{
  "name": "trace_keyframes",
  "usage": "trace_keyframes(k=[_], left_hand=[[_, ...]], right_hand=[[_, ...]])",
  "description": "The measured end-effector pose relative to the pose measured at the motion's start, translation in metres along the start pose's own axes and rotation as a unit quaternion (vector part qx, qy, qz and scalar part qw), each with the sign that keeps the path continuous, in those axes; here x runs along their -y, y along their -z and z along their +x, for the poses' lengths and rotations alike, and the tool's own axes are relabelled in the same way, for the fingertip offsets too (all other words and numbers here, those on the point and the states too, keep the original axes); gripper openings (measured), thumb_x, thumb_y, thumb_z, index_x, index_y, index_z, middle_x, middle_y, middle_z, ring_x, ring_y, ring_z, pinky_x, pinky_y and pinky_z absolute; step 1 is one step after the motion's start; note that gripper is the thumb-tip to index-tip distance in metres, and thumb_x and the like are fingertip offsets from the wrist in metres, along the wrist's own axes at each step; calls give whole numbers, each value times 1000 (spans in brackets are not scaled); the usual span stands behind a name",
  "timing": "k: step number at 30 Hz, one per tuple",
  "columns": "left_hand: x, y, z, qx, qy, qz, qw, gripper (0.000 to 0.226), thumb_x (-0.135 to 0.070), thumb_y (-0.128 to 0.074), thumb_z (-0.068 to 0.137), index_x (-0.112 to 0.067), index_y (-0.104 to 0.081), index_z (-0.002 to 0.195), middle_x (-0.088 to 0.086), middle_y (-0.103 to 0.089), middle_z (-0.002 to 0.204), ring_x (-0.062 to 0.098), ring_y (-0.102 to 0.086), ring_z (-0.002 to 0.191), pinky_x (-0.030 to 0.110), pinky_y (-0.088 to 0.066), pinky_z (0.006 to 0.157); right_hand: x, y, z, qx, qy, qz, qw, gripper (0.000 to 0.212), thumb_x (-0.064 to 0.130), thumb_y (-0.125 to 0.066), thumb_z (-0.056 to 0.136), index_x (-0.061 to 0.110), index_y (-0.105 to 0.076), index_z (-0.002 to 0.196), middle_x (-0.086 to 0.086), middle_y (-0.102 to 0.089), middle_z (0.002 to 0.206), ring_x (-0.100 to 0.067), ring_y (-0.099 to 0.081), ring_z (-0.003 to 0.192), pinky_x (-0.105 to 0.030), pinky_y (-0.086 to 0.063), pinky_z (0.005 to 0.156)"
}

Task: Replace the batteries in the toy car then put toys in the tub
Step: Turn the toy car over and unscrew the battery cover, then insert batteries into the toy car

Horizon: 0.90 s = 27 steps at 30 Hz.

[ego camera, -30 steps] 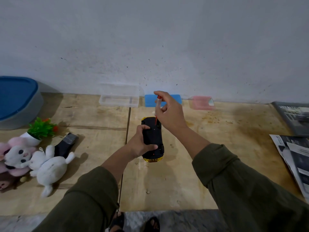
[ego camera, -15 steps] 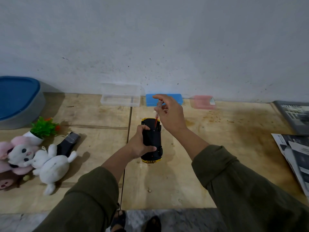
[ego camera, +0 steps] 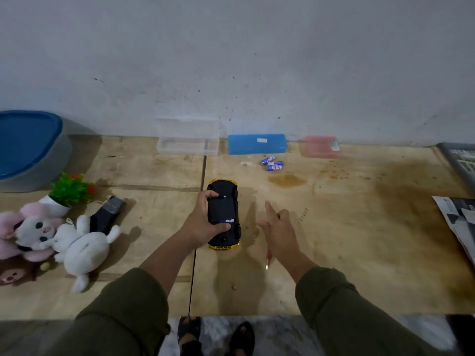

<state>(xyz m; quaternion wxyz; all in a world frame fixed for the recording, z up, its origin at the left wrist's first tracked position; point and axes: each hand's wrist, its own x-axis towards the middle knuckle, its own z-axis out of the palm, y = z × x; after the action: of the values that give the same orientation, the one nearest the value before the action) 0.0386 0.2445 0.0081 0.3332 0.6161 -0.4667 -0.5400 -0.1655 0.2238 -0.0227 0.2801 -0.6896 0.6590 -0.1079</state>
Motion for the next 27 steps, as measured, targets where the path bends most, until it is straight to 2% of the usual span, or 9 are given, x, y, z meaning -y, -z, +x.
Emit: trace_keyframes(k=[3, 5, 7, 12, 16, 20, 23, 25, 27], left_hand=[[11, 4, -3, 0, 8, -17, 1000, 68, -1, -75, 75, -39, -34, 114, 3, -50, 125, 25, -60, 107, 50, -55, 87], [15, 4, -5, -2, 15, -31, 999, 68, 0, -75, 76, -46, -36, 108, 5, -51, 125, 27, -61, 107, 49, -56, 86], [17, 2, -7, -3, 13, -29, 999, 68, 0, -75, 76, -48, -36, 106, 6, -52, 126, 26, -61, 107, 49, -55, 86], [10, -7, -8, -2, -3, -3, 1000, 67, -2, -75, 76, -35, -34, 118, 2, -52, 122, 23, -61, 103, 47, -57, 84], [0, -19, -5, -1, -35, 15, 999, 67, 0, -74, 76, -23, -34, 124, -3, -53, 117, 16, -62, 100, 43, -55, 87], [-8, -27, -1, 12, -65, 19, 998, 67, 1, -73, 76, -19, -33, 126, -6, -54, 112, 10, -62, 95, 39, -56, 84], [-11, -32, 0, 9, -70, 26, 997, 70, 3, -72, 77, -22, -33, 129, -15, -49, 111, 5, -59, 94, 26, -54, 81], [-12, -34, 0, 7, -69, 20, 997, 79, 5, -72, 77, -26, -29, 136, -22, -45, 112, 2, -57, 96, 20, -50, 80], [-11, -34, 2, 12, -60, 6, 998, 87, 6, -72, 77, -28, -25, 142, -19, -44, 114, 7, -57, 100, 21, -47, 84]], right_hand=[[-9, -11, -1, 2, -5, 1, 1000, 58, 39, -45, 95, 23, -25, 147, -1, -35, 104, -12, -42, 87, -25, -38, 73], [-10, -13, 1, 4, 29, -64, 997, 59, 42, -45, 95, 26, -24, 147, -6, -41, 113, -19, -46, 99, -29, -42, 77], [-10, -13, 2, -1, 38, -83, 996, 60, 45, -44, 94, 28, -23, 147, -9, -41, 117, -23, -46, 105, -30, -43, 80], [23, -4, 5, -119, 100, 76, 985, 54, 39, -54, 91, 24, -38, 141, -5, -50, 118, -20, -45, 108, -33, -43, 92], [53, 7, 6, -100, 156, 139, 973, 55, 24, -61, 87, 26, -42, 138, 1, -60, 116, -16, -44, 110, -32, -38, 94], [55, 13, 8, -89, 134, 131, 978, 57, 14, -65, 83, 25, -45, 136, 3, -61, 103, -16, -43, 105, -34, -41, 94], [56, 22, 9, -57, 101, 146, 983, 62, 11, -67, 82, 29, -42, 137, 3, -57, 93, -14, -43, 99, -28, -40, 89], [53, 32, 10, -34, 68, 217, 973, 64, 8, -66, 82, 30, -41, 137, 3, -57, 87, -14, -51, 94, -21, -43, 83], [43, 42, 13, -42, 24, 296, 954, 65, 5, -65, 84, 29, -40, 138, 2, -58, 85, -14, -58, 88, -15, -46, 73]])
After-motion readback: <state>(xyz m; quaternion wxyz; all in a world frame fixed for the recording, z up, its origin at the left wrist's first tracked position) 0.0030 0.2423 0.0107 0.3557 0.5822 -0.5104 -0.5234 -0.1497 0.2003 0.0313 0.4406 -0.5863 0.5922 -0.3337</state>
